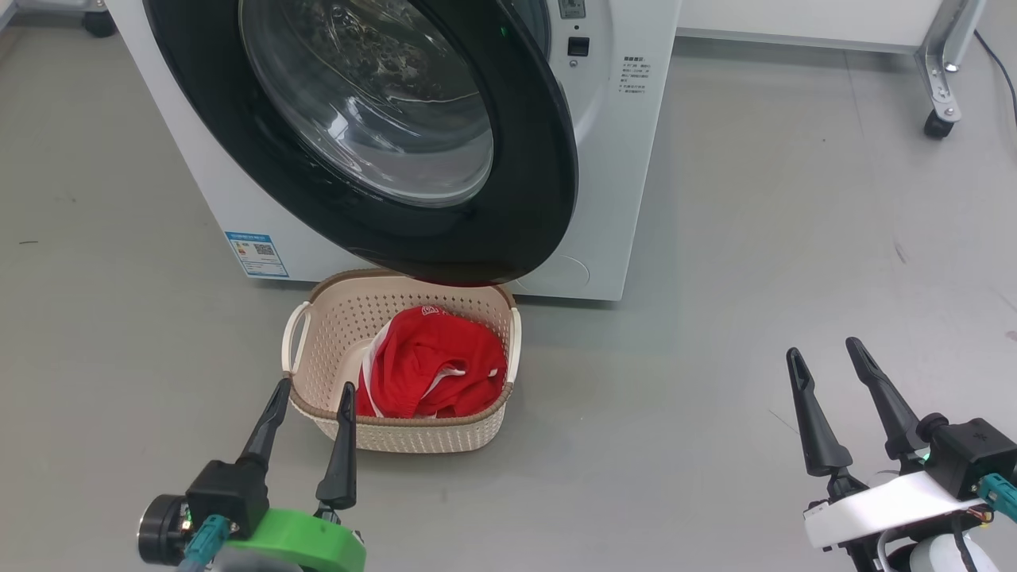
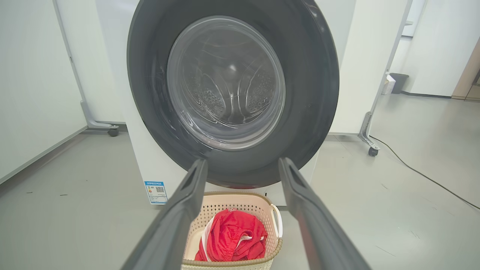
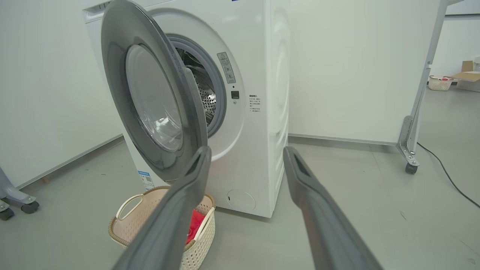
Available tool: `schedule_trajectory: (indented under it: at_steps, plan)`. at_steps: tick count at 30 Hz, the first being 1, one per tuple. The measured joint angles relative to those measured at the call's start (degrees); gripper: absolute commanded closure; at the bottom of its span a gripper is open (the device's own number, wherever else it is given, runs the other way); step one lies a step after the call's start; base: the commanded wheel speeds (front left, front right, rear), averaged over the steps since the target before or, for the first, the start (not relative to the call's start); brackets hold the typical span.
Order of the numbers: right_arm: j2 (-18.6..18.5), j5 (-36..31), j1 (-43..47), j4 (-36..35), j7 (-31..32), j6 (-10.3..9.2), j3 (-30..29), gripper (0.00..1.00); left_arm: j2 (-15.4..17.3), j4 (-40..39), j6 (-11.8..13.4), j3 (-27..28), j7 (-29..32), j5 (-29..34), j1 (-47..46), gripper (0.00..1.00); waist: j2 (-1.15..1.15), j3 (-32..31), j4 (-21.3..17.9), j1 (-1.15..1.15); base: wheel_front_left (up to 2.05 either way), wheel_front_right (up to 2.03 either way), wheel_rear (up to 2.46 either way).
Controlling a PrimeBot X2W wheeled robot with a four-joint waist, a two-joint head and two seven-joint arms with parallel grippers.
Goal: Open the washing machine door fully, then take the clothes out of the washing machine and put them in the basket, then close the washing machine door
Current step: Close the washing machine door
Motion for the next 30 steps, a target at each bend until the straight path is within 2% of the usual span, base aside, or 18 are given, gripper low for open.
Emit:
schedule_trajectory:
  at_steps: [13, 15, 16, 23, 30]
  plan:
    - [0.0, 0.0, 0.0, 0.0, 0.0, 0.0, 0.0, 0.0, -0.8, 0.4, -1.0, 0.7, 0.0, 1.5, 0.1, 0.0, 0.0, 0.1, -0.2, 0.0, 0.0, 0.0, 0.0]
    - [0.0, 0.0, 0.0, 0.0, 0.0, 0.0, 0.2, 0.78, -1.0, 0.4, -1.0, 0.7, 0.0, 1.6, 0.2, 0.0, 0.0, 0.2, -0.1, 0.0, 0.0, 0.0, 0.0]
    - [0.0, 0.0, 0.0, 0.0, 0.0, 0.0, 0.3, 1.0, -1.0, 0.5, -1.0, 0.7, 0.0, 1.7, 0.2, 0.0, 0.0, 0.2, -0.1, 0.0, 0.0, 0.0, 0.0]
    - [-0.5, -0.1, -0.1, -1.2, 0.0, 0.0, 0.9, 1.0, -1.5, 0.5, -1.8, 0.1, 0.0, 2.4, 0.2, 0.0, 0.0, 1.3, 0.5, 0.0, 0.0, 0.0, 0.0]
    - [-4.6, -1.0, -2.9, -3.4, 0.0, 0.01, 5.9, 1.0, -2.4, 0.0, -2.0, -0.6, 0.0, 3.4, 0.1, 0.0, 0.0, 3.5, 1.7, 0.0, 0.0, 0.0, 0.0]
